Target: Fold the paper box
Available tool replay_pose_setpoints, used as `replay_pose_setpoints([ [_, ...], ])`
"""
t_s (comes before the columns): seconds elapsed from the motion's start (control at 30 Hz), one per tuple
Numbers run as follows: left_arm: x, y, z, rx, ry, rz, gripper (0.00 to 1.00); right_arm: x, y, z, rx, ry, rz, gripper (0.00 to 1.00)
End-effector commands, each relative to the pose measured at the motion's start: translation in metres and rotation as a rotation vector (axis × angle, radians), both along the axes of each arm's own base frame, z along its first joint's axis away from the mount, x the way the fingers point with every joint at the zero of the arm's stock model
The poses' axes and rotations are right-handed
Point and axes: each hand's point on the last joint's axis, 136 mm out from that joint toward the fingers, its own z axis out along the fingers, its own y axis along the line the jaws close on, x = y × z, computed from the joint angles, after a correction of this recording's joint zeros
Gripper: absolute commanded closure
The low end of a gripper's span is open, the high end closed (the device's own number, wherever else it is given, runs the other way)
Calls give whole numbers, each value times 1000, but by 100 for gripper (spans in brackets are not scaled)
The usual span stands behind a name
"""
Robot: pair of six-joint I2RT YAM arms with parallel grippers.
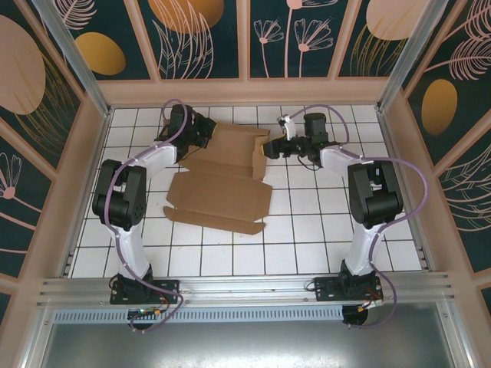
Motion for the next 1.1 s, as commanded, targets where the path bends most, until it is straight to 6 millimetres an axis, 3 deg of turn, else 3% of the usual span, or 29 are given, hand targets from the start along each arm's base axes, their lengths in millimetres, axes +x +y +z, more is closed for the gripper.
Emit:
replay_pose_setpoints([
  [0.0, -13, -6, -27, 10, 123, -38, 100, 5, -1, -2, 21, 46, -16, 26],
  [0.27, -13, -8, -14, -3, 85, -49, 100, -6, 3, -24, -31, 78, -14, 26],
  [0.33, -14, -8, -7, -13, 59, -49, 100, -8, 2, -28, -62, 79, -32, 18],
  [0.53, -23, -4, 25, -60, -96, -36, 100, -7, -17, -20, -113, 2, -152, 17],
  [0.67, -31, -4, 34, -86, -146, -49, 100, -6, -28, -18, -158, -46, -238, 20],
  [0.83, -43, 3, 42, -92, -206, -35, 100, -21, -20, -17, -163, -88, -233, 21],
  [1.07, -56, 7, 39, -67, -239, -47, 100, -47, -14, -5, -93, -155, -201, 18],
])
